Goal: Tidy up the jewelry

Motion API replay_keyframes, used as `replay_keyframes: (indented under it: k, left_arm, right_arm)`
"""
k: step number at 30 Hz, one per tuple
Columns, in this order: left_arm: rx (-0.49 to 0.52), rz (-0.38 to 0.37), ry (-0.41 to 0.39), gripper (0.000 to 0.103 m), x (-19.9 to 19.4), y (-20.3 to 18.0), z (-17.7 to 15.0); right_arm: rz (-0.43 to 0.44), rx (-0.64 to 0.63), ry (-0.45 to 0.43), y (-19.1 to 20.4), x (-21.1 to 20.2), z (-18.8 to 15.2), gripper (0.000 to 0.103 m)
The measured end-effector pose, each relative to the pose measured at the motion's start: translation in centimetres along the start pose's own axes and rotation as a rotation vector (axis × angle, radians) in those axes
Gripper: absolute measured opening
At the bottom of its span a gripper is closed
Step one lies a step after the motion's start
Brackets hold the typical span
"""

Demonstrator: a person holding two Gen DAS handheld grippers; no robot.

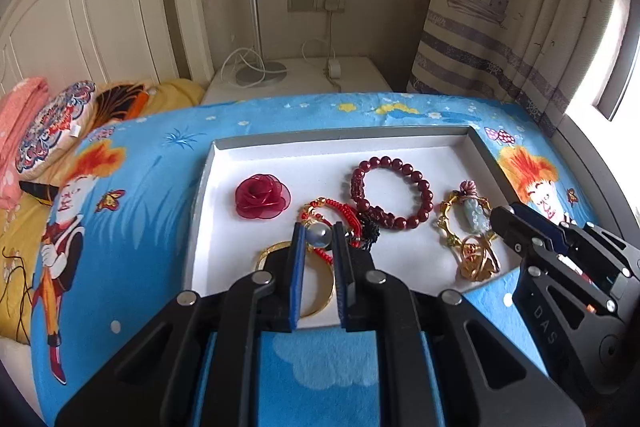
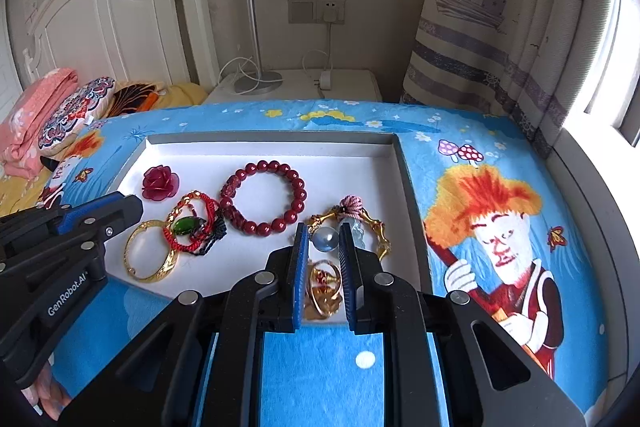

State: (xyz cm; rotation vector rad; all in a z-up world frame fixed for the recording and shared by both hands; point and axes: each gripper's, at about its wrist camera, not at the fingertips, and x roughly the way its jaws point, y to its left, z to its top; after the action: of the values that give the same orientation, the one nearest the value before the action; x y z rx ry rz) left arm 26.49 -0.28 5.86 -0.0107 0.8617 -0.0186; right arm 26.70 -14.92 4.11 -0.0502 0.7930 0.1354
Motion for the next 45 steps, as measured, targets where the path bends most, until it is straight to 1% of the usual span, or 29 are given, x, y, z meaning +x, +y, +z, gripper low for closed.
replay_keyframes:
  k: [7,12,24,27,28,29,30,32,34,36,38,39,41,42,43,44,45]
  left_arm:
    - [-0.004,0.001,0.059,0.013,3.3,0.3,1.1]
    - [-0.004,-0.011,0.094,0.013,4.7,0.6,1.1]
    - [-0.005,-0.027,0.132,0.014,5.8,0.3,0.8]
    - [-0.007,-0.031,0.139,0.016,5.8,0.4,0.7]
    - [-0.010,-0.035,0.143,0.020,5.8,0.5,0.7]
    - [-0.013,-0.040,0.144,0.026,5.8,0.6,0.7]
    - [-0.017,-0.043,0.144,0.029,5.6,0.6,0.6]
    - [-0.021,-0.043,0.144,0.040,5.3,0.7,0.5]
    - [-0.026,-0.042,0.140,0.045,4.9,0.8,0.5]
    - [-0.030,-0.048,0.135,0.051,4.4,0.9,0.5]
    - [-0.035,-0.059,0.130,0.060,3.6,1.0,0.5]
    - [-0.035,-0.062,0.130,0.062,3.2,1.1,0.5]
    - [-0.027,-0.064,0.129,0.074,2.2,1.0,0.4]
    - [-0.020,-0.067,0.130,0.077,1.6,0.9,0.4]
    - [-0.010,-0.064,0.130,0.082,1.0,0.9,0.3]
    - [-0.001,-0.052,0.126,0.088,0.3,0.8,0.3]
    - [0.001,-0.042,0.122,0.091,-0.2,0.8,0.2]
  right_arm:
    - [-0.005,0.016,0.059,-0.4,2.8,0.3,0.017]
    - [-0.001,0.013,0.077,-0.7,3.5,0.1,0.017]
    - [-0.014,0.020,0.065,-1.2,3.1,0.3,0.017]
    - [-0.016,0.027,0.065,-1.4,3.0,0.3,0.017]
    - [-0.017,0.027,0.064,-1.5,2.9,0.4,0.019]
    - [-0.020,0.027,0.064,-1.5,2.9,0.4,0.023]
    - [-0.023,0.027,0.062,-1.6,2.7,0.3,0.026]
    - [-0.029,0.029,0.052,-1.7,2.4,0.3,0.049]
    - [-0.041,0.031,0.036,-1.8,2.0,0.4,0.057]
    - [-0.052,0.028,0.030,-2.0,1.7,0.4,0.059]
    - [-0.046,0.031,0.034,-2.2,1.4,0.3,0.063]
    - [-0.044,0.032,0.032,-2.4,1.1,0.3,0.065]
    - [-0.042,0.034,0.022,-2.6,0.4,0.3,0.075]
    - [-0.043,0.036,0.017,-2.7,-0.1,0.3,0.078]
    - [-0.043,0.036,0.015,-2.8,-0.5,0.3,0.082]
    - [-0.041,0.033,0.015,-2.9,-0.9,0.2,0.084]
    - [-0.037,0.029,0.016,-2.9,-1.2,0.2,0.084]
